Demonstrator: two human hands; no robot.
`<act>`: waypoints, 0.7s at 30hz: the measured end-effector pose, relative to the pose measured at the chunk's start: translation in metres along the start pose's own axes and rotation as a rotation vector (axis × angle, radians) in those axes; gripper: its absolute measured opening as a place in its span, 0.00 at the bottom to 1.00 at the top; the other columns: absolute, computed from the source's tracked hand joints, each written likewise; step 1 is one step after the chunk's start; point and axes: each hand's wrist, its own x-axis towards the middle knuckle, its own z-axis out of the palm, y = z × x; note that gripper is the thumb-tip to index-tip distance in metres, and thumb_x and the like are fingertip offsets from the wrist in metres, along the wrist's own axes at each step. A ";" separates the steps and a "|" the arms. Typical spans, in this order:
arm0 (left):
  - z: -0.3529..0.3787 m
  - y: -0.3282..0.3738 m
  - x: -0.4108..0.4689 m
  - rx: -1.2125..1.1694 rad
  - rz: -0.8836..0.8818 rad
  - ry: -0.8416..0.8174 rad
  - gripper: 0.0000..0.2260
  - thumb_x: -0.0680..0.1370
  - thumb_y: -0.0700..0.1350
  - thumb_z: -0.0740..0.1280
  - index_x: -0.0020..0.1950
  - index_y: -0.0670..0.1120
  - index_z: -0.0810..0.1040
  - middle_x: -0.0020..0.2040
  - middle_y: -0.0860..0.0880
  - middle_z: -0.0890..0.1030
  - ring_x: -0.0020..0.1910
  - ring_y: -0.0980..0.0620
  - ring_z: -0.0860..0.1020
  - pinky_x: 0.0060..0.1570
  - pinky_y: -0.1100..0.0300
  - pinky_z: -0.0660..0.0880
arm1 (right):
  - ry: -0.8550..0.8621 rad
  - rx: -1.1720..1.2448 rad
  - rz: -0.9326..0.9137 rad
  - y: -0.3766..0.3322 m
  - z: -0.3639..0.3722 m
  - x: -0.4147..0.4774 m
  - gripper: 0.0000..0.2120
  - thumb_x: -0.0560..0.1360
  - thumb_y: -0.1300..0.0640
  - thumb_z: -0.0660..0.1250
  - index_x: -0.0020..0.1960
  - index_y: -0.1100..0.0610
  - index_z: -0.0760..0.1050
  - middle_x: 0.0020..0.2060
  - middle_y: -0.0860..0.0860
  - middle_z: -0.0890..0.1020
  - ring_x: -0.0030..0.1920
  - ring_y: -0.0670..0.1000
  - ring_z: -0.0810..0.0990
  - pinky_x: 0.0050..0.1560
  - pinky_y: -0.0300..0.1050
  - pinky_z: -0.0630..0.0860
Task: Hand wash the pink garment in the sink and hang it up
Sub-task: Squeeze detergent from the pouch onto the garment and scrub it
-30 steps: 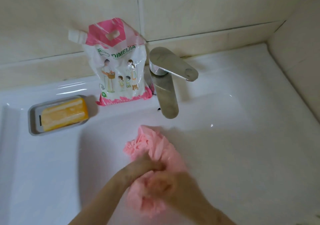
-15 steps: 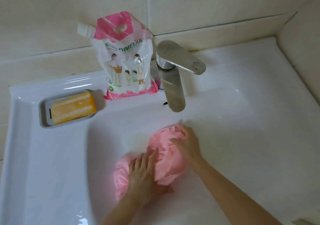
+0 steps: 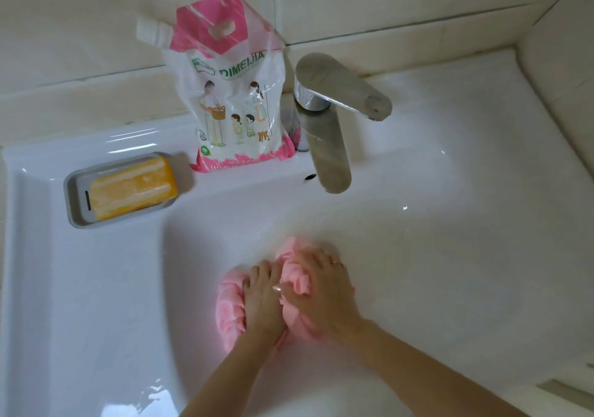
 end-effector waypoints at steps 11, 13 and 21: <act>0.001 -0.002 -0.009 -0.020 0.098 -0.052 0.21 0.71 0.60 0.58 0.52 0.48 0.79 0.44 0.50 0.78 0.44 0.47 0.77 0.46 0.53 0.74 | 0.110 0.028 0.278 0.024 0.034 0.064 0.06 0.73 0.54 0.60 0.41 0.53 0.74 0.39 0.53 0.79 0.41 0.56 0.79 0.40 0.46 0.71; -0.003 -0.010 -0.014 -0.096 0.155 -0.030 0.30 0.71 0.65 0.62 0.66 0.48 0.71 0.54 0.52 0.75 0.51 0.48 0.73 0.51 0.53 0.71 | 0.183 0.232 0.433 0.021 0.015 0.073 0.06 0.75 0.54 0.63 0.50 0.53 0.73 0.45 0.53 0.81 0.47 0.58 0.79 0.42 0.48 0.71; 0.012 -0.006 0.000 -0.076 0.095 0.035 0.18 0.73 0.55 0.50 0.50 0.48 0.74 0.47 0.49 0.76 0.48 0.47 0.72 0.48 0.57 0.64 | 0.126 -0.199 -0.007 0.013 0.017 -0.001 0.14 0.70 0.42 0.59 0.44 0.48 0.79 0.47 0.51 0.79 0.43 0.54 0.77 0.41 0.45 0.73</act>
